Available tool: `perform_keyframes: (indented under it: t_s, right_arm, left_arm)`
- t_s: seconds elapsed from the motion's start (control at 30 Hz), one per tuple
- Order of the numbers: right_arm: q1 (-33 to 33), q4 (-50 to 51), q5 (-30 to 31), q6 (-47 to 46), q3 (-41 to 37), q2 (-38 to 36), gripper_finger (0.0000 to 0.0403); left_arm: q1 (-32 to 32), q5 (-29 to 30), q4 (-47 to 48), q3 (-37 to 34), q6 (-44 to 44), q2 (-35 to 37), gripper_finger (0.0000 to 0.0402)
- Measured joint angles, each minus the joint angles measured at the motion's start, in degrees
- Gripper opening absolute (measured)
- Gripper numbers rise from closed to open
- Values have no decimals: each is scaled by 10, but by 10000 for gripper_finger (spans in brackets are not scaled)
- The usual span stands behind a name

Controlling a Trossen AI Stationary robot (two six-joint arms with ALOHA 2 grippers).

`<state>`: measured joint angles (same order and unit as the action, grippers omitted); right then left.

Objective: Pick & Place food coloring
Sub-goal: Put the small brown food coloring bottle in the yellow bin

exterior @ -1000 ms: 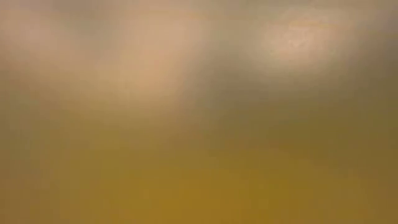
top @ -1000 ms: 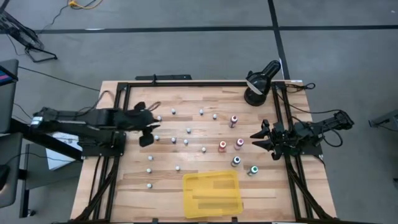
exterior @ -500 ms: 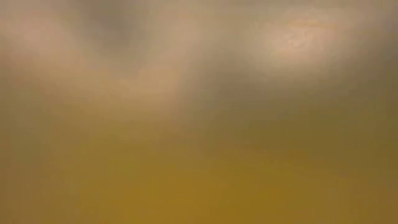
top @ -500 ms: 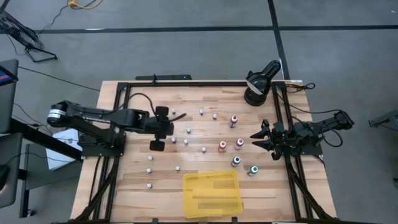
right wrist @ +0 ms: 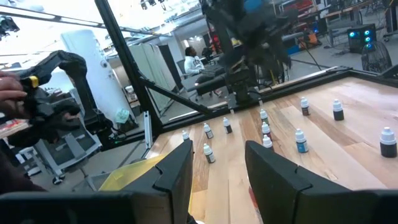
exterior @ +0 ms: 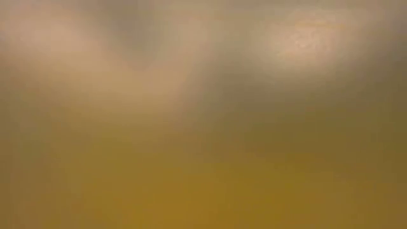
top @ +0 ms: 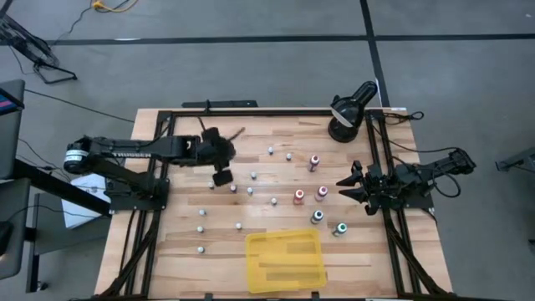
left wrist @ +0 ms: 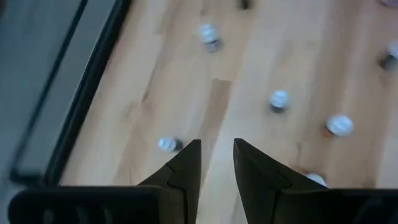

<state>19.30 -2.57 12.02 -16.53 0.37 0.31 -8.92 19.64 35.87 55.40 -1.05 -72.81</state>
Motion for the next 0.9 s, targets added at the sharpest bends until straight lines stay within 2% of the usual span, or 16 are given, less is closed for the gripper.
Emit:
perform_keyframes:
  t_s: [0.07, 0.17, 0.27, 0.37, 0.5, 0.67, 0.8, 0.9]
  right_arm:
    - [0, 0, 0, 0, 0, 0, 139]
    - [0, 0, 0, 0, 0, 0, 138]
    - [0, 0, 0, 0, 0, 0, 137]
    - [0, 0, 0, 0, 0, 0, 138]
    - [0, 0, 0, 0, 0, 0, 138]
    - [0, 0, 0, 0, 0, 0, 137]
    - [0, 0, 0, 0, 0, 0, 139]
    - [0, 0, 0, 0, 0, 0, 138]
  left_arm:
    - [-30, -16, 2, 0, -54, -10, 87]
    - [-67, -78, 4, 5, -118, -32, 87]
    - [-90, -130, 34, 24, -142, -66, 87]
    - [-104, -152, 95, 57, -144, -90, 88]
    - [-106, -154, 175, 89, -130, -99, 105]
    - [-116, -152, 251, 91, -140, -88, 152]
    - [-129, -115, 293, 90, -143, -88, 192]
    - [-137, -92, 285, 81, -132, -88, 207]
